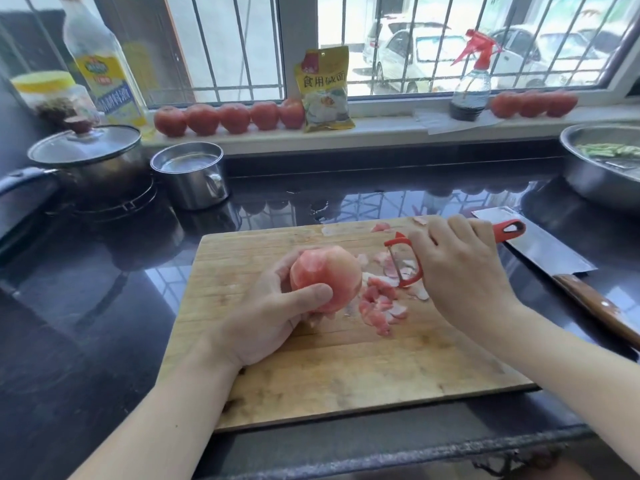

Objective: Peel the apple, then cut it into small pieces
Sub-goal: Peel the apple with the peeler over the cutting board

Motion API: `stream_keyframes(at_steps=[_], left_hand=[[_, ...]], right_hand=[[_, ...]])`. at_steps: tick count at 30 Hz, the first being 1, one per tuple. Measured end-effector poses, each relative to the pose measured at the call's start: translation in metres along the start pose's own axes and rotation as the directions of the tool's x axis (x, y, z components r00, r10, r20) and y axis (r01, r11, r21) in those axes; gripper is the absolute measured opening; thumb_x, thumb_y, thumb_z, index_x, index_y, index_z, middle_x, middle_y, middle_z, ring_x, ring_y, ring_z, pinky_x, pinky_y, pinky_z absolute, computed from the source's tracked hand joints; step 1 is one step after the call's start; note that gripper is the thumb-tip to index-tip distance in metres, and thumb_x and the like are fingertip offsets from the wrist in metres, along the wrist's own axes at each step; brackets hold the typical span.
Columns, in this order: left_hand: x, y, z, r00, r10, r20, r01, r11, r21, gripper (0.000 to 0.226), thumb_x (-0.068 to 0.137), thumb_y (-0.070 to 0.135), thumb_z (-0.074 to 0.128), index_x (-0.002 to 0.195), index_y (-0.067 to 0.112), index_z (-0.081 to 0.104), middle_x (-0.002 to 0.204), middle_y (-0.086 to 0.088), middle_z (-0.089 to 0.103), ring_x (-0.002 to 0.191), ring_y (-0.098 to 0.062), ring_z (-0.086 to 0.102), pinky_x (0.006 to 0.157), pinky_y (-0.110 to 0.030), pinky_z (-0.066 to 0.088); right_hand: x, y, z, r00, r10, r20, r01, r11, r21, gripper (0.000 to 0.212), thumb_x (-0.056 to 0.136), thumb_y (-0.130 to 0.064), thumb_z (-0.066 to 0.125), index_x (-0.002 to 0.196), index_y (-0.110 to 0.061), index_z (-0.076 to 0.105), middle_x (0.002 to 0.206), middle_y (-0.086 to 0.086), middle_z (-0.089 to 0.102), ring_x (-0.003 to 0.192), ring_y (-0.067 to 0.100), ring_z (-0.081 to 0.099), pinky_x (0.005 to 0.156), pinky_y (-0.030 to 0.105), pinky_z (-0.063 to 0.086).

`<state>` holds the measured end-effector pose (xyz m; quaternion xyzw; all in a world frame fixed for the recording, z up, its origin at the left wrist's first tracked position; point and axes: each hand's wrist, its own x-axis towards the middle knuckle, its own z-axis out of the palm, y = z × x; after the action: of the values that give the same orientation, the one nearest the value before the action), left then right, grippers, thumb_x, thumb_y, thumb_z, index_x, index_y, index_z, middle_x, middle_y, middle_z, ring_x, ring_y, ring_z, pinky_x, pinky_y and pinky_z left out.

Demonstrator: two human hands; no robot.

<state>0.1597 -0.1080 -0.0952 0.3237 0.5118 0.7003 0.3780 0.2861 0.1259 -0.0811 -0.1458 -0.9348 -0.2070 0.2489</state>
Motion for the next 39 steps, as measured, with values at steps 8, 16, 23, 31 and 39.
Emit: stream_keyframes(at_steps=[8, 16, 23, 31, 39], left_hand=[[-0.003, 0.0, 0.007, 0.996, 0.042, -0.084, -0.015, 0.954, 0.3, 0.073, 0.066, 0.038, 0.086, 0.13, 0.016, 0.06, 0.116, -0.008, 0.074, 0.106, -0.022, 0.072, 0.085, -0.024, 0.056], [-0.003, 0.0, 0.011, 0.997, 0.009, -0.082, 0.011, 0.97, 0.242, 0.062, 0.07, 0.037, 0.083, 0.124, 0.014, 0.063, 0.088, 0.002, 0.07, 0.071, -0.009, 0.059, 0.057, -0.022, 0.046], [-0.003, 0.001, 0.006, 0.996, -0.003, -0.085, 0.017, 0.986, 0.165, 0.073, 0.065, 0.045, 0.094, 0.124, 0.015, 0.064, 0.099, -0.003, 0.068, 0.081, -0.017, 0.062, 0.056, -0.022, 0.047], [-0.001, 0.001, 0.01, 0.994, 0.054, -0.098, -0.021, 0.95, 0.313, 0.067, 0.065, 0.03, 0.09, 0.126, 0.019, 0.064, 0.114, -0.002, 0.074, 0.101, -0.017, 0.072, 0.079, -0.023, 0.056], [-0.004, 0.002, 0.014, 0.997, 0.042, -0.072, -0.024, 0.972, 0.235, 0.063, 0.068, 0.029, 0.085, 0.122, 0.01, 0.06, 0.09, 0.002, 0.073, 0.074, -0.009, 0.07, 0.058, -0.017, 0.052]], right_hand=[[0.001, -0.009, -0.015, 0.995, -0.042, -0.092, 0.055, 0.988, 0.144, 0.027, 0.076, 0.008, 0.058, 0.095, -0.012, 0.059, 0.087, 0.007, 0.05, 0.083, 0.03, 0.044, 0.078, 0.043, 0.036], [0.002, -0.039, -0.06, 0.959, -0.235, -0.156, 0.26, 0.951, 0.167, 0.031, 0.083, -0.002, 0.038, 0.097, -0.013, 0.063, 0.091, 0.008, 0.054, 0.088, 0.033, 0.049, 0.084, 0.044, 0.037], [0.004, -0.017, -0.02, 0.99, -0.097, -0.099, 0.105, 0.991, 0.084, 0.025, 0.076, 0.008, 0.052, 0.088, -0.013, 0.058, 0.082, 0.006, 0.049, 0.08, 0.031, 0.045, 0.077, 0.043, 0.036], [-0.012, -0.003, -0.011, 0.999, -0.009, -0.038, 0.015, 0.987, 0.158, 0.023, 0.078, 0.001, 0.067, 0.093, -0.016, 0.062, 0.088, 0.003, 0.053, 0.088, 0.026, 0.045, 0.08, 0.039, 0.034], [-0.01, -0.049, -0.056, 0.978, -0.1, -0.182, 0.136, 0.971, 0.197, 0.024, 0.081, -0.001, 0.041, 0.089, -0.012, 0.06, 0.085, 0.009, 0.055, 0.085, 0.035, 0.053, 0.081, 0.046, 0.038]])
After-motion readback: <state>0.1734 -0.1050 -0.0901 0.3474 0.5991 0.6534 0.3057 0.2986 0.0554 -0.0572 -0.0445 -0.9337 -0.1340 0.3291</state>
